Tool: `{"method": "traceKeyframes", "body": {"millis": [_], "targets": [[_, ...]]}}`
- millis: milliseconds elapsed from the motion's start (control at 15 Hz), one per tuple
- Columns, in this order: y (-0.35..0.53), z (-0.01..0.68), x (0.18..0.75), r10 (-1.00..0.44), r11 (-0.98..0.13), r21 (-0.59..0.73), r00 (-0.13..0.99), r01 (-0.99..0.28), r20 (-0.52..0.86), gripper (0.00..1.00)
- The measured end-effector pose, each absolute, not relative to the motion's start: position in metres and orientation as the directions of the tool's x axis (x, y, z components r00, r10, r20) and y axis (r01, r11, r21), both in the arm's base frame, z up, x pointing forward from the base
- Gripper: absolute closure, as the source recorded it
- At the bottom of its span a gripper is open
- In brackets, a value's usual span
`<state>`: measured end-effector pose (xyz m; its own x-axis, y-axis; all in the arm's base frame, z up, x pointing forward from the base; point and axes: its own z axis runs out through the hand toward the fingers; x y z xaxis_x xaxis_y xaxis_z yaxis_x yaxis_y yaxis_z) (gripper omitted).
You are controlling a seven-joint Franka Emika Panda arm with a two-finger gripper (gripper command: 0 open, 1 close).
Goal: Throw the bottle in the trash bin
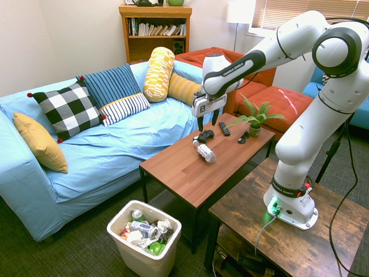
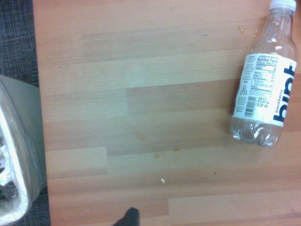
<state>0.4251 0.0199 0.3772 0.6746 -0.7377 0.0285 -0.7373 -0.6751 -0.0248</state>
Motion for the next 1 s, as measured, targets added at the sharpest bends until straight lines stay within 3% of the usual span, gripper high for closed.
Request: {"method": "traceKeyframes", "body": {"millis": [467, 1000], "targets": [[-0.032, 0.367, 0.446, -0.795, -0.603, -0.022, 0.6, -0.797, 0.089, 0.0], [-0.084, 0.223, 0.506, -0.884, -0.463, 0.062, 0.465, -0.884, 0.035, 0.0]]}}
